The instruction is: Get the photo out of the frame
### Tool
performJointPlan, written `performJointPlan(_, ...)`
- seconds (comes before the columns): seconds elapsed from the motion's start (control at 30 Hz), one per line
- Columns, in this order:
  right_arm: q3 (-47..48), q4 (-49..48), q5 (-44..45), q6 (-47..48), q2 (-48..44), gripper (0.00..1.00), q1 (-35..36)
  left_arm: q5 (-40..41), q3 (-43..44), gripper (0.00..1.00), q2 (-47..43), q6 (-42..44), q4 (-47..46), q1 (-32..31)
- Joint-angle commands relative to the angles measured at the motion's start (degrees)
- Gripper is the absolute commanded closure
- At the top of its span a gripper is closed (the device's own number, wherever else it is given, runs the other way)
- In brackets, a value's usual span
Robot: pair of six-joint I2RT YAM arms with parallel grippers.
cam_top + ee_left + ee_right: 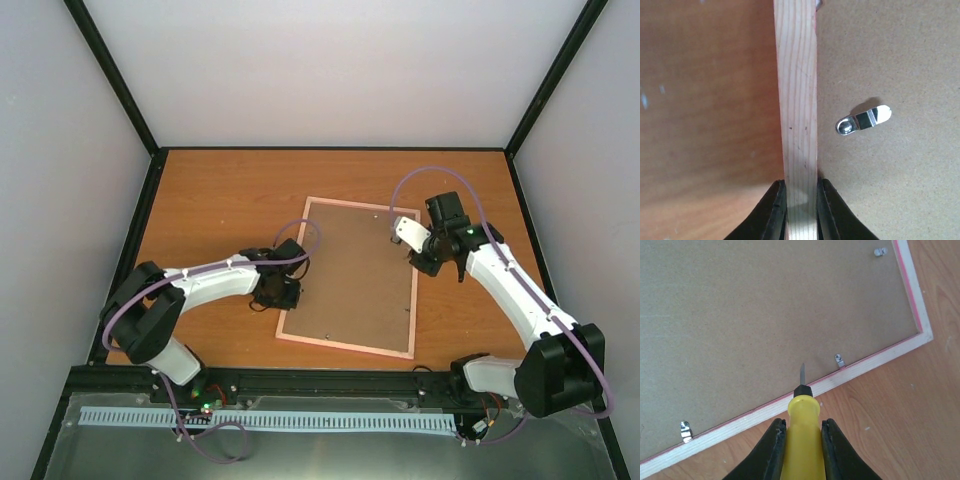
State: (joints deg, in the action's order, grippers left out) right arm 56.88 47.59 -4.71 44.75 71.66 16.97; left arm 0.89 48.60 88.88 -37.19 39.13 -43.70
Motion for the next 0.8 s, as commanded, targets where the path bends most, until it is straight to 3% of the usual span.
performJointPlan(0.0,2.88,0.48,0.15,2.01,0.21,0.97,-1.99,3.46,1.41,0.87,2.86,13.03,-5.59,4.85)
performJointPlan(0.23,3.41,1.83,-0.85,3.24,0.10,0.97,-2.89,-4.94,2.96,0.87,4.16,32.14,-13.42,10.28)
performJointPlan(0.37,3.95,1.87,-1.86,4.44,0.94,0.97,-5.62,-1.19,3.65,0.88,6.15,40.33,-16.22,12.20)
performJointPlan(0.43,5.26,2.24,-3.00,4.92,2.45,0.97,-6.80,0.31,5.26,0.80,6.87,41.70,-16.76,14.28)
performJointPlan(0.57,11.39,4.61,-5.62,6.07,7.38,0.97,-10.09,5.90,11.63,0.45,6.61,38.27,-11.75,15.40)
performJointPlan(0.77,17.36,5.51,-6.02,7.87,14.55,0.97,-12.51,6.82,19.92,0.39,4.74,21.13,0.50,14.76)
